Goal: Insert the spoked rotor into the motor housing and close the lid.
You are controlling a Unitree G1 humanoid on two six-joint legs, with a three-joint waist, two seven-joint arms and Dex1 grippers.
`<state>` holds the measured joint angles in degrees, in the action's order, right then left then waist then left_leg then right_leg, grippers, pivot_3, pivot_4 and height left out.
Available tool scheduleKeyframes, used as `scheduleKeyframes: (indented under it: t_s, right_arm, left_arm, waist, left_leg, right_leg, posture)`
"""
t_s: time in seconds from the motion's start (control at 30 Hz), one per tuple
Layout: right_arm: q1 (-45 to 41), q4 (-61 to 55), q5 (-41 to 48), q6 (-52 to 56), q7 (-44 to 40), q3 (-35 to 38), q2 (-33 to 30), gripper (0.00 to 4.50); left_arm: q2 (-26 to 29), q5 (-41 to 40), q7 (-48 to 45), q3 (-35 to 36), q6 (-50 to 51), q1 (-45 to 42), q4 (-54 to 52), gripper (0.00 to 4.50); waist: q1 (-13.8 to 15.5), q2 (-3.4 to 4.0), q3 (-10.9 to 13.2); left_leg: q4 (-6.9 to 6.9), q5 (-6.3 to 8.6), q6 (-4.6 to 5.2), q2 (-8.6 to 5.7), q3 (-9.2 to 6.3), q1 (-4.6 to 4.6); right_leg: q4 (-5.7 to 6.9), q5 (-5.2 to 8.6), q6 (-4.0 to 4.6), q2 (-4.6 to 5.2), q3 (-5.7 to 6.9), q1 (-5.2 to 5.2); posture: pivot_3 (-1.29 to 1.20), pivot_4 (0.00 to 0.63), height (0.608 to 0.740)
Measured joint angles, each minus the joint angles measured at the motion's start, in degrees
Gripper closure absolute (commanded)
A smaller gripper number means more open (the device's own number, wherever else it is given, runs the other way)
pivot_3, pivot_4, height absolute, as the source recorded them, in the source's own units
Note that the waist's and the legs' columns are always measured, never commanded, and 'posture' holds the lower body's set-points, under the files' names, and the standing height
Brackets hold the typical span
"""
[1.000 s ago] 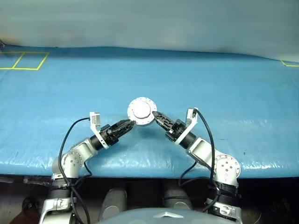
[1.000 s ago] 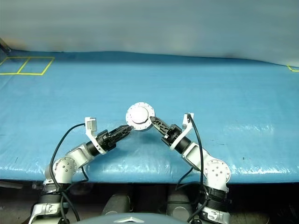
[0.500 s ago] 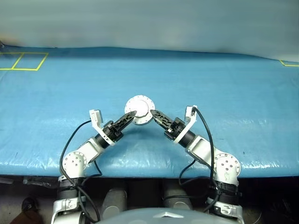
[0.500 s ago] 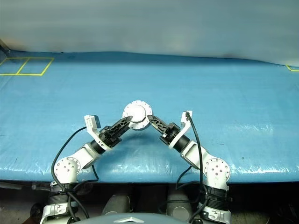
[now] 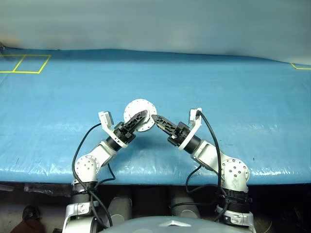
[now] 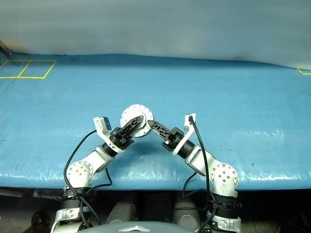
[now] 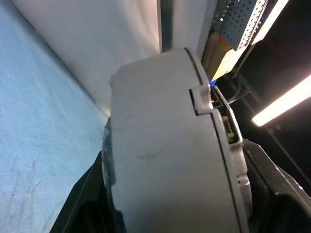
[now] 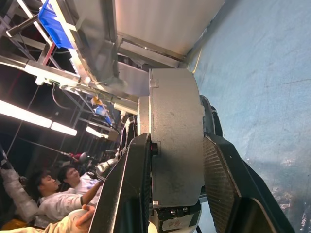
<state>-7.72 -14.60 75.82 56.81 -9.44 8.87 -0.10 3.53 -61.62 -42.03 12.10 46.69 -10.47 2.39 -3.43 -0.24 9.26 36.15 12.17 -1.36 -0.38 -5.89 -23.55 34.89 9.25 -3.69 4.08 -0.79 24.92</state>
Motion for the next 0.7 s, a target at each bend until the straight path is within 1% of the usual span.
scheduleKeyframes:
  t_s: [0.17, 0.23, 0.3, 0.43, 0.6, 0.7]
  right_arm:
    - [0.0, 0.0, -0.2, -0.8, 0.0, -0.6, -0.3, 3.29]
    - [0.0, 0.1, -0.8, -1.5, -0.2, -1.1, -0.5, 2.61]
    - [0.0, 0.1, -2.6, -2.6, -0.4, -1.5, -1.2, 2.11]
    - [0.0, 0.1, -5.0, -4.0, -1.0, -2.9, -1.6, 0.77]
    - [0.0, 0.0, -7.1, -7.2, -2.0, -3.1, -1.6, 0.77]
    - [-1.0, -1.7, -7.5, -9.7, -3.2, -2.6, -1.9, 0.77]
  left_arm:
    - [0.0, -0.1, 0.4, 0.1, 0.0, 0.0, 0.0, 1.74]
    - [0.0, 0.2, 0.7, 0.0, -0.2, -0.1, 0.0, 1.74]
    - [0.1, 1.5, 0.8, -0.5, -1.0, 0.0, 0.0, 1.74]
    - [0.2, 3.2, 2.1, -0.8, -1.2, 0.2, 0.2, 1.74]
    - [1.0, 4.3, 2.0, -0.8, -1.3, 0.4, 0.4, 1.74]
    - [1.1, 5.5, 3.7, 0.1, -2.3, 1.0, 1.9, 1.74]
  waist:
    - [0.0, 0.0, 0.0]
    - [0.0, 0.0, 0.0]
    - [0.1, 0.0, 0.0]
    - [0.0, 0.0, 0.0]
    - [0.1, 0.0, 0.0]
    - [0.0, 0.0, 0.0]
  left_leg:
    - [0.01, 0.0, 0.0, 0.0, -0.01, 0.0]
    - [0.01, 0.0, 0.0, 0.0, -0.01, 0.01]
    - [0.01, 0.0, 0.0, -0.01, -0.01, 0.06]
    - [0.02, 0.0, 0.0, 0.0, -0.03, 0.09]
    - [0.03, 0.0, 0.0, 0.0, -0.05, 0.08]
    - [0.03, 0.0, 0.0, 0.0, -0.06, 0.09]
  right_leg:
    - [0.0, 0.0, 0.0, 0.0, 0.0, -0.03]
    - [0.0, 0.0, 0.0, 0.0, 0.0, -0.04]
    - [-0.01, 0.0, 0.0, 0.0, 0.0, -0.1]
    - [-0.01, 0.0, 0.0, -0.02, 0.0, -0.1]
    - [-0.03, 0.0, -0.01, -0.03, 0.0, -0.14]
    - [-0.02, -0.01, -0.01, -0.03, 0.0, -0.14]
  posture:
    - [0.0, 0.15, 0.74]
    - [0.0, 0.15, 0.74]
    - [0.0, 0.15, 0.74]
    - [0.0, 0.15, 0.74]
    - [0.0, 0.15, 0.74]
    - [0.0, 0.15, 0.74]
